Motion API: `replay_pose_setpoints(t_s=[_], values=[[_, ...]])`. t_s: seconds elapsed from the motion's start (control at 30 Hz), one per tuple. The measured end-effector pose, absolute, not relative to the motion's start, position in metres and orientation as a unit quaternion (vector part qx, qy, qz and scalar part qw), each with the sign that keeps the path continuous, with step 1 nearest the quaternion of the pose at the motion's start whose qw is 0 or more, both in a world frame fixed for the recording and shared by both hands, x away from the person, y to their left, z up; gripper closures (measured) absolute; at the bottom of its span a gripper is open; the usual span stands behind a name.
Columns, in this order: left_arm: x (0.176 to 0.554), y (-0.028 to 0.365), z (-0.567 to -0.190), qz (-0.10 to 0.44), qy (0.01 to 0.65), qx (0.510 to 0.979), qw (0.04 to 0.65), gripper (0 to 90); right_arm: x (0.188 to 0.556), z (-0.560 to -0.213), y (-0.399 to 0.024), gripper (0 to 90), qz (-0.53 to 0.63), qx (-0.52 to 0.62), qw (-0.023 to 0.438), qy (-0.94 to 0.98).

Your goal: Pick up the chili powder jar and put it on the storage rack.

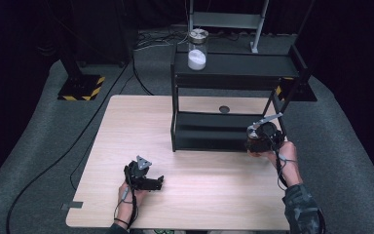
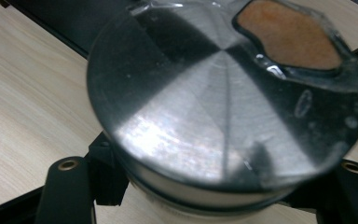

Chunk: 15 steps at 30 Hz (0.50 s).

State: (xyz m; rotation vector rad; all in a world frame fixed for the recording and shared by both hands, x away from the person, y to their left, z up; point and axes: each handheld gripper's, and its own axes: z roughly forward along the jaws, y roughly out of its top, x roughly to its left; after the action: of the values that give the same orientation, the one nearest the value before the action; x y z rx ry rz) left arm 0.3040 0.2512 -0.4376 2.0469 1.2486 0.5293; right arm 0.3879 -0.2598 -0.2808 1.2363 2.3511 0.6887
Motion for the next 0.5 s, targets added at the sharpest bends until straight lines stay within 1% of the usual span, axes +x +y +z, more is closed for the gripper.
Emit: replay_pose_setpoints(t_s=[0.5], values=[[0.304, 0.251, -0.438, 0.203, 0.479, 0.785, 0.336, 0.0, 0.398, -0.259, -0.263, 31.2, 0.229, 0.448, 0.203, 0.84]])
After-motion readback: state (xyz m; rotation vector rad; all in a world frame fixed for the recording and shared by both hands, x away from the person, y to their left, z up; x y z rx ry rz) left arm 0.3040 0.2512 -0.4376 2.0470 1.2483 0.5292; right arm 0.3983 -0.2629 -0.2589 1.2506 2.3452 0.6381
